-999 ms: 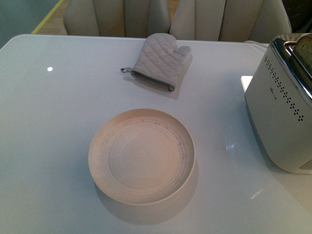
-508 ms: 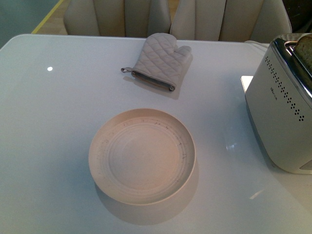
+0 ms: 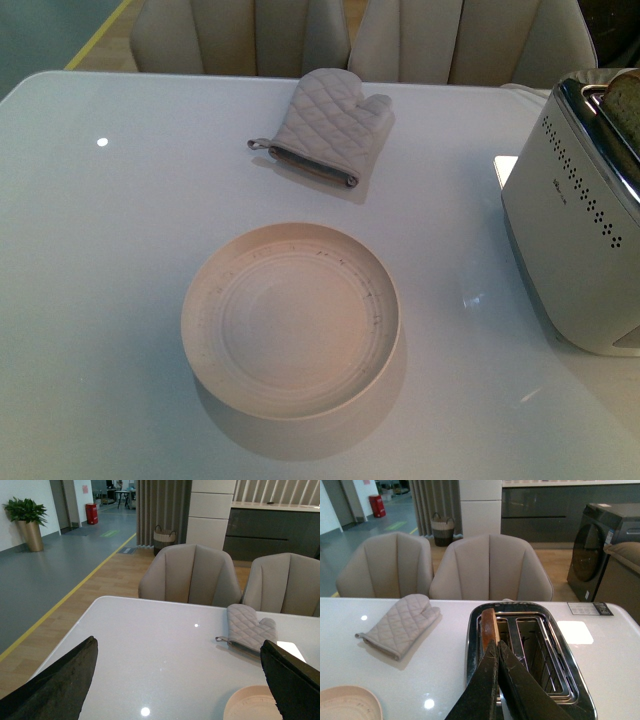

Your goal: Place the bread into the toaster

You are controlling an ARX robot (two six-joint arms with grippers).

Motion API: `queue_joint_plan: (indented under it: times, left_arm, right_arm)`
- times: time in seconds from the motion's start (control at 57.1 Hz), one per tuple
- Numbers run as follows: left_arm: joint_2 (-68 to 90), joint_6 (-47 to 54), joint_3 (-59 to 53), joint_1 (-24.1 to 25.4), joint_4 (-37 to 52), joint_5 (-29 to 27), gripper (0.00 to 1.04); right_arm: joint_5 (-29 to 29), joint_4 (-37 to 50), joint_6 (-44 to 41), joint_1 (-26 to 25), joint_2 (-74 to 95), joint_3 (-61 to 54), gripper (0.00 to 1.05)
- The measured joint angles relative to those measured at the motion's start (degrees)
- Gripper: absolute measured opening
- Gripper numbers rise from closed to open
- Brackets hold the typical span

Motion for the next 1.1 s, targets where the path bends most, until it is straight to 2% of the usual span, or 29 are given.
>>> queue_joint_plan:
  times: [0.613,1.104]
  left_arm:
    - [0.0,0.0,0.0,0.0,0.0,0.0,0.97]
    - [0.0,0.0,0.0,0.0,0.0,0.0,0.97]
  right_arm:
    - [-0.1,-19.2,0.0,0.0,-21.2,-1.3,0.02]
    - [-0.1,-30.4,0.0,0.0,-32.5,-1.3,0.02]
